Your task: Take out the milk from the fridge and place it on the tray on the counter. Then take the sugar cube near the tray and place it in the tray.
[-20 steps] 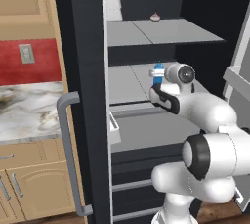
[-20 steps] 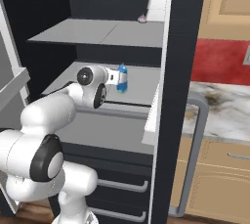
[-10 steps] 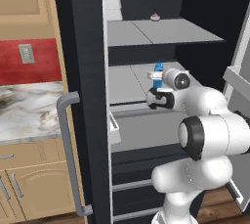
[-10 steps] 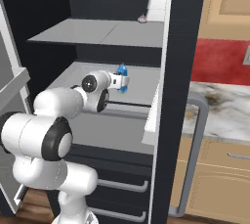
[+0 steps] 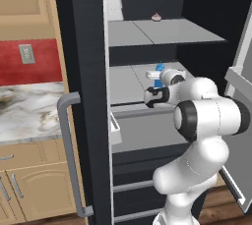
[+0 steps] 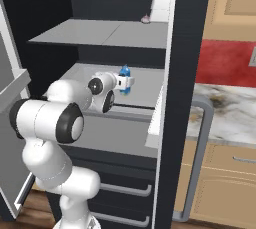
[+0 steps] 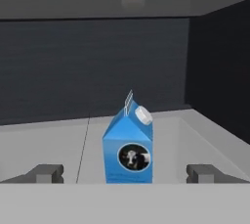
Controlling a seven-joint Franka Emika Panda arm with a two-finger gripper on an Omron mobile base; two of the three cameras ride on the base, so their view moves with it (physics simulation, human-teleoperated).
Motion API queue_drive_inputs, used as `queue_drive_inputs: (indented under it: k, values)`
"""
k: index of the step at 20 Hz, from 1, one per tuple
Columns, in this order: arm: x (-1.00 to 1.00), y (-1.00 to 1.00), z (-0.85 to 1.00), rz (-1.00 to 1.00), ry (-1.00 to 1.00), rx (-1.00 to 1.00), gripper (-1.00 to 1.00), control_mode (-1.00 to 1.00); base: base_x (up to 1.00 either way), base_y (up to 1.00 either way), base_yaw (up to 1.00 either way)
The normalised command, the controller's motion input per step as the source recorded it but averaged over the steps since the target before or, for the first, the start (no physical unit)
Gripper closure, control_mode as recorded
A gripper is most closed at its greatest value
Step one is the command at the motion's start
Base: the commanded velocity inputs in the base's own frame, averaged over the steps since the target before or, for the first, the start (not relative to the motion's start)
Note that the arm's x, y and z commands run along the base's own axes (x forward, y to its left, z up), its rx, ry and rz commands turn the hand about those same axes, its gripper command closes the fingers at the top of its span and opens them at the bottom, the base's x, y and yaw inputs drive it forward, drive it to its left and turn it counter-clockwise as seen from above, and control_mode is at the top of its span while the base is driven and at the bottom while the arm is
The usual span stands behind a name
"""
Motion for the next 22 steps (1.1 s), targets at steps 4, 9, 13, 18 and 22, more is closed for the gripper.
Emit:
queue_drive_inputs:
  k: [4,9,13,18,22]
  values:
    - [0.23,-0.07,-0.12,0.00,-0.03,0.00,-1.00,-1.00,0.00,0.00,0.00]
    - [0.21,-0.04,-0.12,0.00,-0.04,0.00,-1.00,-1.00,0.00,0.00,0.00]
    - [0.21,-0.05,-0.03,0.00,-0.03,0.00,-1.00,-1.00,0.00,0.00,0.00]
    - [0.17,-0.18,-0.01,0.00,-0.02,0.00,-1.00,-1.00,0.00,0.00,0.00]
    - [0.23,-0.08,-0.03,0.00,0.00,0.00,-1.00,-1.00,0.00,0.00,0.00]
